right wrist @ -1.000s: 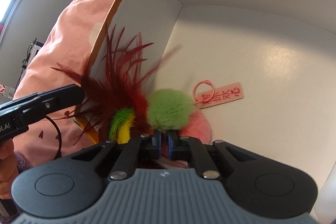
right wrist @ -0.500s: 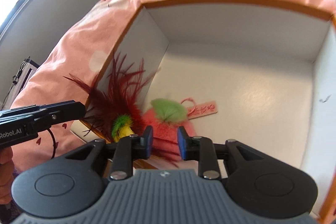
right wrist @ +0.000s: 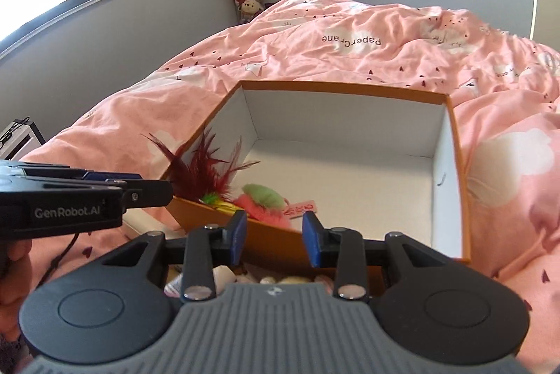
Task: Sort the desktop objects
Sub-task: 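Lower both items into the box and open both grippers, then grasp the pink pouch with the left gripper while the right grasps the PHOTO CARD box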
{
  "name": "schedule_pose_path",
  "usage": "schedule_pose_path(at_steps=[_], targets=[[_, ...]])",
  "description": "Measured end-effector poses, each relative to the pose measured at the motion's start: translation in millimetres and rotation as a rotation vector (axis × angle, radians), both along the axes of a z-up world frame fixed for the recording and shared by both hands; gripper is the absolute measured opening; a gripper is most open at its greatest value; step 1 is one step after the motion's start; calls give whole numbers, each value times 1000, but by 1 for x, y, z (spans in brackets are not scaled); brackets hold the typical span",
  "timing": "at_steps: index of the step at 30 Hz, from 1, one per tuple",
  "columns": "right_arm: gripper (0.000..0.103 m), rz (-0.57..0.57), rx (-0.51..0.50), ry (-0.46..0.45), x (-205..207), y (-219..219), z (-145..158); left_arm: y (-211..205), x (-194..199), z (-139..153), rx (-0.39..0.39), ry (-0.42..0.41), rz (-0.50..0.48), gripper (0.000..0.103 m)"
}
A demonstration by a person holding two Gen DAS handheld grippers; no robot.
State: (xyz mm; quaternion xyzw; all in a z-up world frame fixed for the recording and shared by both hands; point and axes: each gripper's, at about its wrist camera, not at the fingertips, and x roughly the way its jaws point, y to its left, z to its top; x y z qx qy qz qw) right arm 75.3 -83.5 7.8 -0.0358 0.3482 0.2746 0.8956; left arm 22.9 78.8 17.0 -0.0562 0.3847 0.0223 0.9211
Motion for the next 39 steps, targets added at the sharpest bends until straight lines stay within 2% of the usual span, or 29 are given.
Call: schedule_pose_path(at_steps=[2, 6, 8, 10, 14, 17, 23, 26, 31, 39], targets=[[38, -13, -7, -28, -8, -10, 3, -8, -5, 1, 22, -6, -26, 38], [39, -39, -3, -45, -16, -26, 6, -23, -9, 2, -5, 4, -98, 38], [47, -33, -45, -51, -21, -31, 4, -31, -11, 0, -19, 15, -129, 38], [49, -40, -95, -56, -27, -35, 0, -39, -10, -4, -21, 40, -159, 38], [53, -56, -97, 1, -29, -50, -7, -53, -12, -14, -12, 89, -207, 38], [56, -69, -145, 1, -32, -57, -10, -62, -13, -20, -14, 130, -245, 38], [57, -83, -178, 51, -40, -79, -20, -78, -18, -28, -4, 191, -289, 38], [57, -108, -165, 87, -45, -92, -27, -84, -21, -29, 16, 200, -314, 38], [57, -149, -102, 152, -47, -107, -37, -93, -26, -33, -4, 224, -357, 38], [57, -136, -89, 147, -47, -103, -35, -102, -30, -34, -6, 215, -394, 38]])
